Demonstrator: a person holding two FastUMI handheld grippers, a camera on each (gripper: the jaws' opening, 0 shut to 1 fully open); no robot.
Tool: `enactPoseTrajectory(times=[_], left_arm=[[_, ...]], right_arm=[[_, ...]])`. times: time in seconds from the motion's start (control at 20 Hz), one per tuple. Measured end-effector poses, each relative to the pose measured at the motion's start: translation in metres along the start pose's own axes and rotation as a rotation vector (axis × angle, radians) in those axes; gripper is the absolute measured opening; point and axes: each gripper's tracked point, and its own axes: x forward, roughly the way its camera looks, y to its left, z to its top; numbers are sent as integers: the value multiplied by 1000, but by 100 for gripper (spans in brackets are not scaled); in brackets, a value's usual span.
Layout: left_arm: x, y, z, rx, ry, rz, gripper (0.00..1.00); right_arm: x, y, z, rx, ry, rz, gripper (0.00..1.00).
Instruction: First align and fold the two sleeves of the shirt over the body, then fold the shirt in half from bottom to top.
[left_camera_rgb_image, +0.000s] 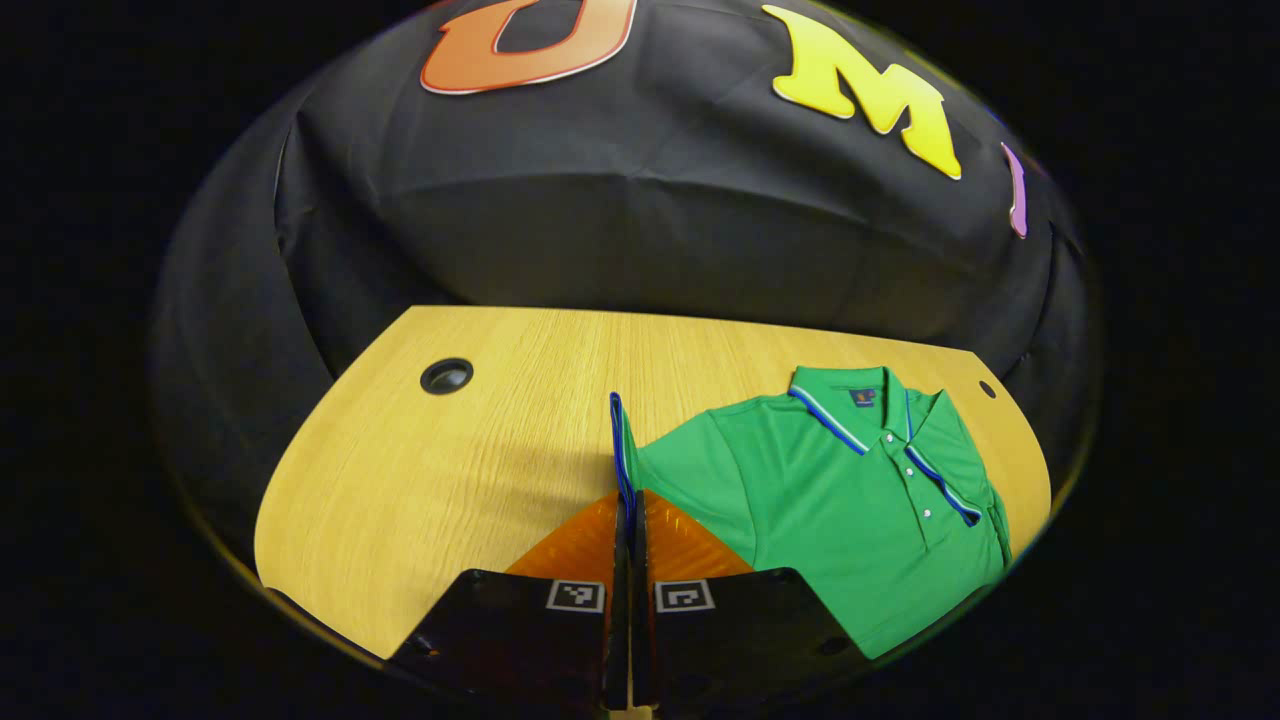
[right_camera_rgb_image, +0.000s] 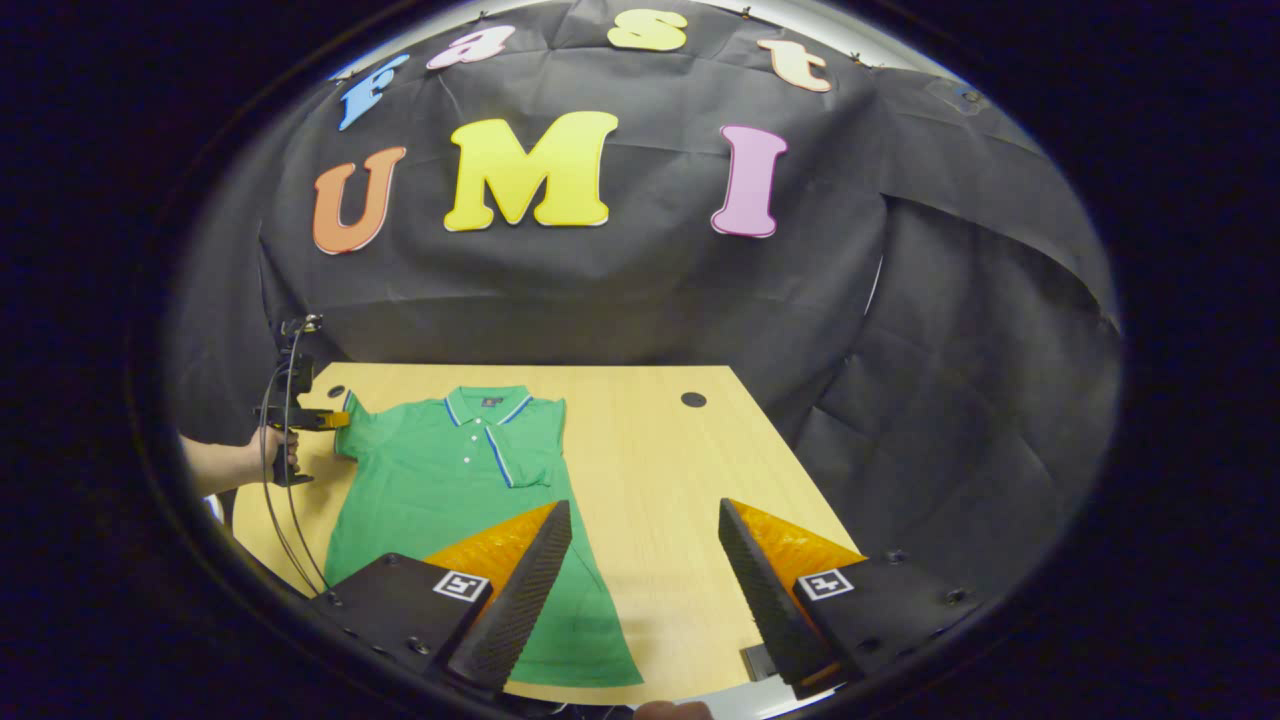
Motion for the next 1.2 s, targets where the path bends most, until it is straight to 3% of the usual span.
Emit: enactPoseTrajectory(times=[0.45, 0.9, 0.95, 1.1, 1.2], left_arm=[[-12, -64, 19, 60, 10, -47, 5], [-13, -179, 4, 90, 44, -195, 9], [-16, -189, 3, 90, 41, -210, 27], [-29, -203, 1, 112, 22, -210, 92], [-45, -205, 0, 124, 11, -200, 96]], right_arm=[[-17, -21, -7, 54, -24, -14, 96], [-32, -54, -22, 122, -37, -62, 96], [-32, -55, -21, 124, -38, -61, 96], [-25, -51, -19, 111, -48, -32, 96], [-20, -44, -17, 97, -52, 2, 95]])
